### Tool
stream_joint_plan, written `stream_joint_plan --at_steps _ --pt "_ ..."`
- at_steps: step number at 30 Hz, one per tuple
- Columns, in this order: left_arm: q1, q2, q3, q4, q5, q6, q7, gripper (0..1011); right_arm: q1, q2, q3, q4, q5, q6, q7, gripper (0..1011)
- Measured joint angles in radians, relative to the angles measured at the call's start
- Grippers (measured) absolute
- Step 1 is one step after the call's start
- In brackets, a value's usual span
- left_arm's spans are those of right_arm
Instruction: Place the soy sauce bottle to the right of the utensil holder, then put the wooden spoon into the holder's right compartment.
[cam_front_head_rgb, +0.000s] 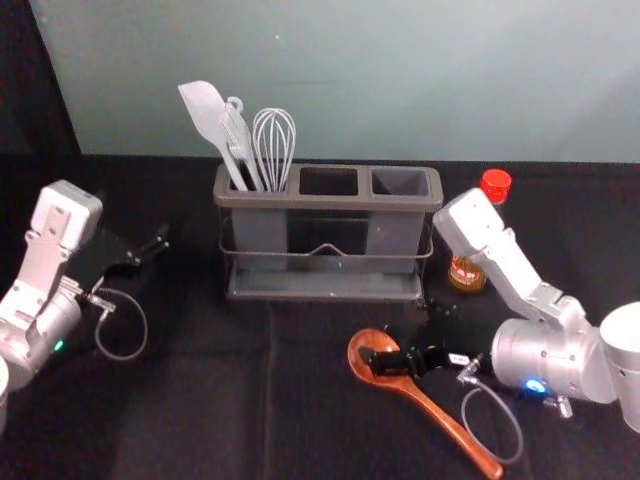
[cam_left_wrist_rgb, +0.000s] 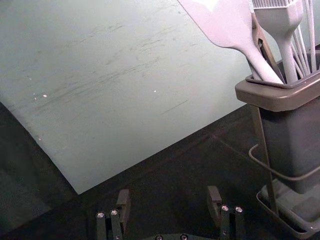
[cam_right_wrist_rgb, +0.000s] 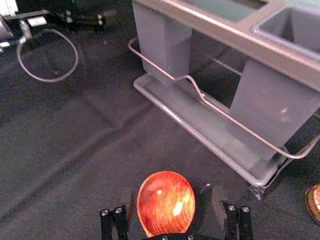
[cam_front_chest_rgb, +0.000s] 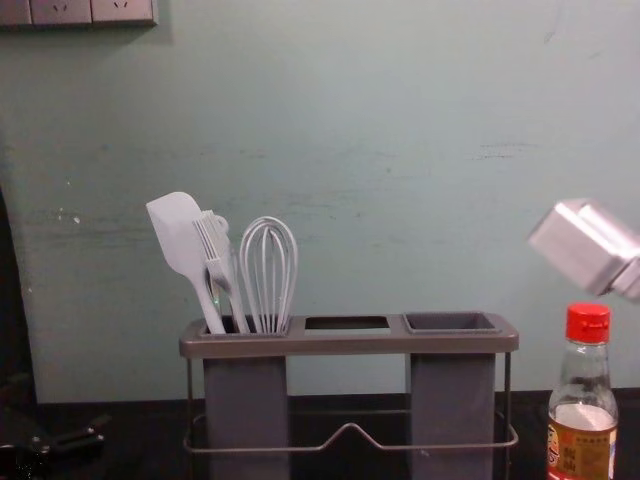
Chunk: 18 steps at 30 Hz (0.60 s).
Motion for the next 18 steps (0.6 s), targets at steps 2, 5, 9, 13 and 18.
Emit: stream_joint_plan --at_steps 2,5,9,13,18 --pt "0.000 0.000 0.000 0.000 0.000 0.000 0.000 1005 0.014 -0.008 -0.010 0.019 -0.008 0.009 0.009 1002" --pt "0.000 0.000 0.000 0.000 0.000 0.000 0.000 1005 0.030 -0.020 -0.025 0.048 -0.016 0.014 0.024 1002" --pt "0.000 0.000 0.000 0.000 0.000 0.000 0.000 1005 0.047 -0.035 -0.041 0.077 -0.028 0.016 0.038 1002" --pt "0.000 0.000 0.000 0.000 0.000 0.000 0.000 1005 0.059 -0.047 -0.053 0.096 -0.040 0.016 0.046 1002" --pt "0.000 0.000 0.000 0.000 0.000 0.000 0.000 1005 0.071 -0.057 -0.066 0.107 -0.064 0.019 0.050 1002"
